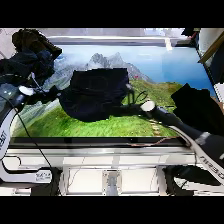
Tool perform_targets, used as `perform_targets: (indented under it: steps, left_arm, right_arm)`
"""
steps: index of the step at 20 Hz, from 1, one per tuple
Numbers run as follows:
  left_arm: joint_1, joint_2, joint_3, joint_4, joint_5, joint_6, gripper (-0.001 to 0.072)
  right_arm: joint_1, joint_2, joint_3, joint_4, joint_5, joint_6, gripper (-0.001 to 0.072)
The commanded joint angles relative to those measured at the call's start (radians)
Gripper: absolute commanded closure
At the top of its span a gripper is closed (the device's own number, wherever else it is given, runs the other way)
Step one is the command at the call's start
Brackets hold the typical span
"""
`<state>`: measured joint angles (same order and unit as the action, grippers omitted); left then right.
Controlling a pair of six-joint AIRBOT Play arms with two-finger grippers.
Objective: Fold the clothes and pants, and hang the long-sleeved shirts on hangers.
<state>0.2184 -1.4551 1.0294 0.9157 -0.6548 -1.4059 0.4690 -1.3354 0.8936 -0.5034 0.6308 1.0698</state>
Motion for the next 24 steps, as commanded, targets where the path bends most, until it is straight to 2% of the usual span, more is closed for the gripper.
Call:
perform_targets:
  steps: [1, 3, 5, 10, 14, 16, 17, 18, 19, 20, 22, 24]
  left_arm:
    - [0.024, 0.080, -0.002, 0.074, -0.193, 0.000, 0.0657]
    - [-0.014, 0.129, -0.039, 0.086, -0.296, 0.000, 0.0657]
    - [-0.093, 0.192, -0.129, 0.086, -0.309, -0.003, 0.0657]
    - [-0.342, 0.343, -0.364, 0.068, -0.252, -0.174, 0.0657]
    - [-0.432, 0.428, -0.515, 0.079, -0.189, -0.324, 0.0657]
    - [-0.432, 0.449, -0.551, 0.078, -0.191, -0.327, 0.0655]
    - [-0.433, 0.454, -0.552, 0.074, -0.198, -0.328, 0.0599]
    - [-0.433, 0.464, -0.551, 0.055, -0.198, -0.327, 0.0381]
    - [-0.430, 0.479, -0.550, 0.034, -0.198, -0.327, 0.0160]
    - [-0.425, 0.508, -0.550, 0.008, -0.199, -0.327, 0.0031]
    - [-0.421, 0.602, -0.550, -0.011, -0.210, -0.328, 0.0029]
    - [-0.420, 0.709, -0.555, 0.018, -0.253, -0.387, 0.0029]
  right_arm:
    - [-0.217, 0.138, 0.018, -0.264, 0.175, 0.091, 0.0701]
    - [-0.323, 0.179, 0.042, -0.293, 0.264, 0.089, 0.0702]
    - [-0.373, 0.178, 0.084, -0.304, 0.335, 0.085, 0.0701]
    - [-0.375, 0.169, 0.054, -0.400, 0.597, 0.080, 0.0702]
    - [-0.375, 0.160, -0.085, -0.418, 0.557, 0.060, 0.0702]
    - [-0.375, 0.146, -0.138, -0.425, 0.493, 0.063, 0.0700]
    - [-0.375, 0.140, -0.146, -0.433, 0.466, 0.069, 0.0650]
    - [-0.377, 0.139, -0.143, -0.446, 0.448, 0.083, 0.0487]
    - [-0.385, 0.144, -0.129, -0.463, 0.447, 0.100, 0.0370]
    - [-0.405, 0.151, -0.102, -0.470, 0.474, 0.101, 0.0370]
    - [-0.466, 0.183, -0.031, -0.496, 0.570, 0.101, 0.0370]
    - [-0.555, 0.246, 0.010, -0.527, 0.631, 0.101, 0.0363]
